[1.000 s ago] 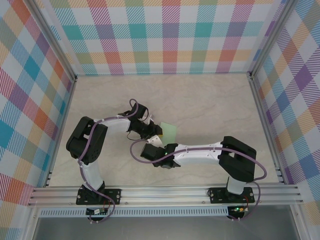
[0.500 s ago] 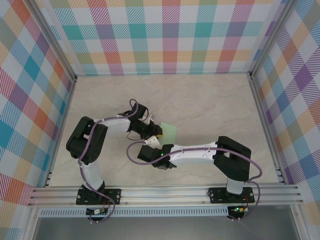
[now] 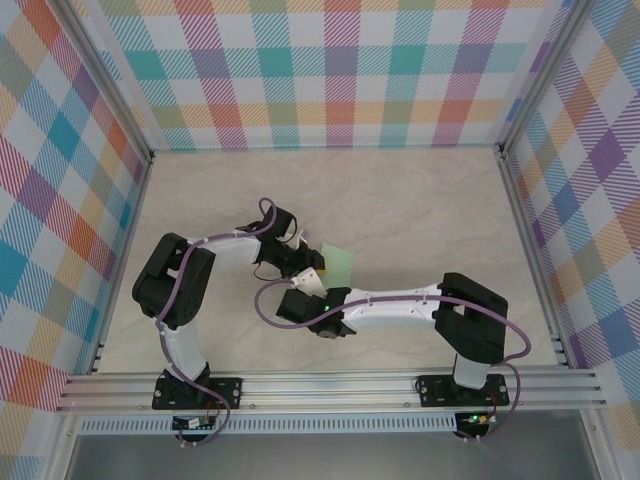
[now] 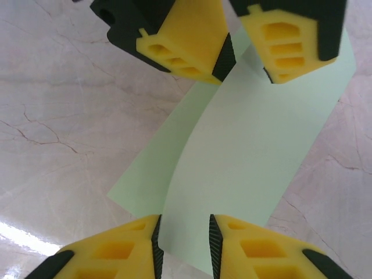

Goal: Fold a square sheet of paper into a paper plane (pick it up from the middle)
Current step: Fold the triangle a second time at the center of the table.

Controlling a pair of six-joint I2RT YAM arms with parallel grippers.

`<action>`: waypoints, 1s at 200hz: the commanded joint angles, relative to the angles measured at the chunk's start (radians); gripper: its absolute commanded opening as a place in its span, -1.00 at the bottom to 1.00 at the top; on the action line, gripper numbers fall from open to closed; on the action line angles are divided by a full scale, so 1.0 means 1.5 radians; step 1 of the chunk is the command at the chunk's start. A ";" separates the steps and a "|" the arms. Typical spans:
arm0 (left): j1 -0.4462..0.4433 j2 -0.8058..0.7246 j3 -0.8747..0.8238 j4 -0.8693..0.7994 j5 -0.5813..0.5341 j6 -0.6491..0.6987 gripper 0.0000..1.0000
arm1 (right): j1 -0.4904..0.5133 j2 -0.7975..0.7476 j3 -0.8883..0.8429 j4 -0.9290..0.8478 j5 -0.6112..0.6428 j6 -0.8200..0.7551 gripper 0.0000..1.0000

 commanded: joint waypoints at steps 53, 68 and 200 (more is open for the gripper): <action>-0.006 -0.030 0.028 -0.037 -0.011 0.003 -0.30 | -0.026 -0.057 -0.042 0.023 -0.058 -0.020 -0.86; -0.007 -0.047 0.022 -0.037 -0.036 0.001 -0.27 | -0.040 -0.065 -0.053 0.039 -0.093 -0.028 -0.94; -0.006 -0.164 -0.004 -0.137 -0.195 0.005 0.05 | -0.244 -0.159 -0.162 0.190 -0.510 -0.091 -0.94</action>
